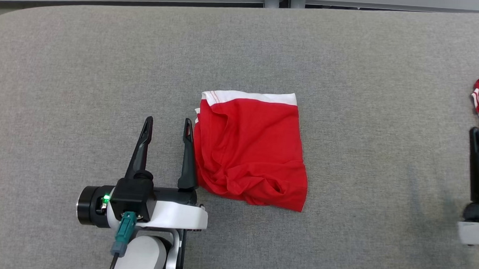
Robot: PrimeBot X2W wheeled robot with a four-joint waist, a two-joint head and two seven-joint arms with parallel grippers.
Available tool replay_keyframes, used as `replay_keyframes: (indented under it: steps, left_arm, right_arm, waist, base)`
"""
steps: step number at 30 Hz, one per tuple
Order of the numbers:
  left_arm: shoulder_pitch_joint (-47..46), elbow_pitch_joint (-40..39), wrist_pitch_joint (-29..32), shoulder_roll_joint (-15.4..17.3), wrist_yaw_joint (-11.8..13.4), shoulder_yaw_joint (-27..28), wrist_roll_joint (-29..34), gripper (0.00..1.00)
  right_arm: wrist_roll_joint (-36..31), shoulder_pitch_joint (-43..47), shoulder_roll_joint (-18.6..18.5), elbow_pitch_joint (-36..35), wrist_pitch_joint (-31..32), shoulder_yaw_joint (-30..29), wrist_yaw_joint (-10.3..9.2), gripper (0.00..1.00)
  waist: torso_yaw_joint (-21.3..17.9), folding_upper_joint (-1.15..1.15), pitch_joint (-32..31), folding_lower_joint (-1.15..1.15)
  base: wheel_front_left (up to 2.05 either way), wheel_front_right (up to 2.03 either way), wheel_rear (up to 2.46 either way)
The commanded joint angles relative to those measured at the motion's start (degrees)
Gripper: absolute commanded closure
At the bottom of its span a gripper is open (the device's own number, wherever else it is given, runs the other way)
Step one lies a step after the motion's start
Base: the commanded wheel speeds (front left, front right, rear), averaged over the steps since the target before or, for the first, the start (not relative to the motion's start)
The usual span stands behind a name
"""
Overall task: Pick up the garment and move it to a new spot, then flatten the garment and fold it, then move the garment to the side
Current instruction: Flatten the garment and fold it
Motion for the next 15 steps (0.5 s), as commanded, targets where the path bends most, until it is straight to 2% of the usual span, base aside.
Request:
replay_keyframes:
  steps: [1, 4, 11, 15]
  left_arm:
    - [-1.0, -0.3, -0.3, 0.2, 0.3, -0.2, -0.3, 0.00]
    - [-1.8, -0.9, -0.3, 0.2, 0.8, -0.6, -0.4, 0.00]
    - [-2.9, -2.0, -0.3, 0.2, 2.1, -2.1, -1.5, 0.00]
    - [-3.9, -2.2, -0.3, 0.2, 2.6, -3.5, -2.3, 0.00]
  right_arm:
    - [-0.2, -1.3, 0.8, 0.1, -0.3, 1.3, 0.00, 1.00]
    - [-0.2, -3.8, 1.8, -0.5, -0.3, 6.2, 0.00, 1.00]
    - [-1.0, -11.8, 3.3, 1.3, 0.3, 28.9, 0.00, 1.00]
    - [-0.3, -16.7, 4.5, 4.7, 0.6, 38.6, 0.00, 1.00]
  waist:
    - [0.4, 0.00, 0.5, 0.00]
    - [0.9, 0.00, 1.1, 0.00]
    - [3.3, 0.00, 2.3, 0.00]
    - [5.1, 0.00, 2.8, 0.00]
  base:
    - [0.00, 0.00, 0.00]
    - [0.00, 0.00, 0.00]
    - [0.00, 0.00, 0.00]
    - [0.00, 0.00, 0.00]
